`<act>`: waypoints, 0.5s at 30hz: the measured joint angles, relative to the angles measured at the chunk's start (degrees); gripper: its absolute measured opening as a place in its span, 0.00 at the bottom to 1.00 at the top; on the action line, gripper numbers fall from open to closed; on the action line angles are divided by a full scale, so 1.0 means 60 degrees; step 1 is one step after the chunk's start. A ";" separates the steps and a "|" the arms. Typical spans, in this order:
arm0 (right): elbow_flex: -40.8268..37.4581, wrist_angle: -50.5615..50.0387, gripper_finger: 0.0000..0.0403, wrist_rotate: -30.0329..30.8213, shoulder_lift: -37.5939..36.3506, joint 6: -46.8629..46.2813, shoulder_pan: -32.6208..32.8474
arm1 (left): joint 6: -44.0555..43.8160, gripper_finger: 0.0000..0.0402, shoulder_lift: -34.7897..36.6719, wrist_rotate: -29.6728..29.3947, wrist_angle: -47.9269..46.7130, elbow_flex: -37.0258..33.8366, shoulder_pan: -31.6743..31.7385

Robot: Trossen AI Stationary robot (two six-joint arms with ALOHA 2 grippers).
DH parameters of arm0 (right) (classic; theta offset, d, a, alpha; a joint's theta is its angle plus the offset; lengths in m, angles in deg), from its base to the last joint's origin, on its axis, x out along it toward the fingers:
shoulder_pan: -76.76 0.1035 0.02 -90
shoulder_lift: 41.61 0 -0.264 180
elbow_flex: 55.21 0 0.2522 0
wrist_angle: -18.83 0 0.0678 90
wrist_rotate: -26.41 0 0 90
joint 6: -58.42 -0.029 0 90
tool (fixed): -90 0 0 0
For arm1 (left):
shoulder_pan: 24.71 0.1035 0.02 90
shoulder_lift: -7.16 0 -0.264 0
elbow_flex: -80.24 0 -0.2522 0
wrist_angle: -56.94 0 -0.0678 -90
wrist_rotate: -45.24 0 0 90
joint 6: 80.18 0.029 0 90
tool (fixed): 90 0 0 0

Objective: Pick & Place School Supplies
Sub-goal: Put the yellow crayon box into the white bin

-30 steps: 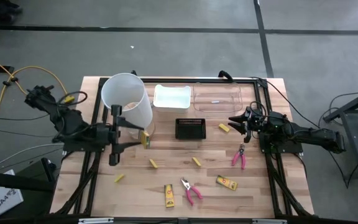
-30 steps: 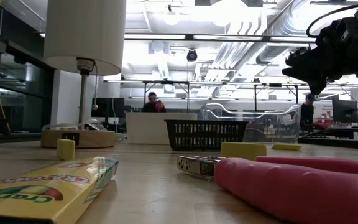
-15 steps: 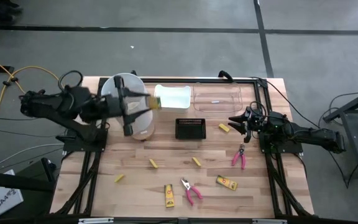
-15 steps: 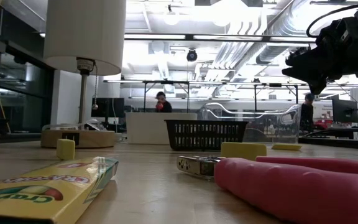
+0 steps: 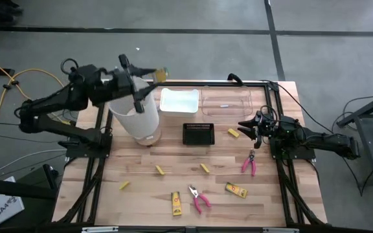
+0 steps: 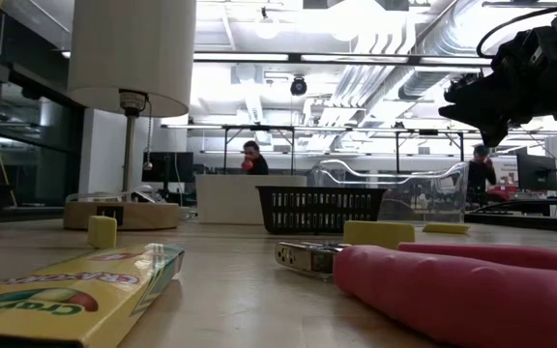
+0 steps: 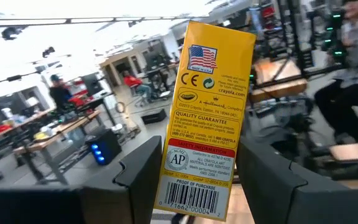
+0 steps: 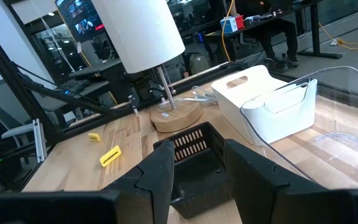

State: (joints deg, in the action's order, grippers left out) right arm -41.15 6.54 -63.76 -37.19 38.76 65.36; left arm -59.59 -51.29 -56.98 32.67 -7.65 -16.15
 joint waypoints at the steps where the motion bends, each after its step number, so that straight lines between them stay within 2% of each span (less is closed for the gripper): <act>1: 0.0000 0.0000 0.33 -0.0003 0.0000 0.0002 0.0001 | -0.0014 0.47 -0.0012 0.0156 0.0069 0.0000 0.0249; 8: 0.0001 0.0000 0.33 -0.0004 0.0000 0.0002 0.0001 | -0.0267 0.47 -0.0238 0.1116 0.0524 0.0011 0.1945; 15: 0.0003 0.0000 0.33 0.0013 0.0000 -0.0001 -0.0003 | -0.0669 0.47 -0.0845 0.2658 0.0892 0.0268 0.3737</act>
State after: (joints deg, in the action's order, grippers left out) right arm -41.13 6.54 -63.68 -37.19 38.76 65.34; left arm -63.61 -56.36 -41.03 38.02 -6.04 6.27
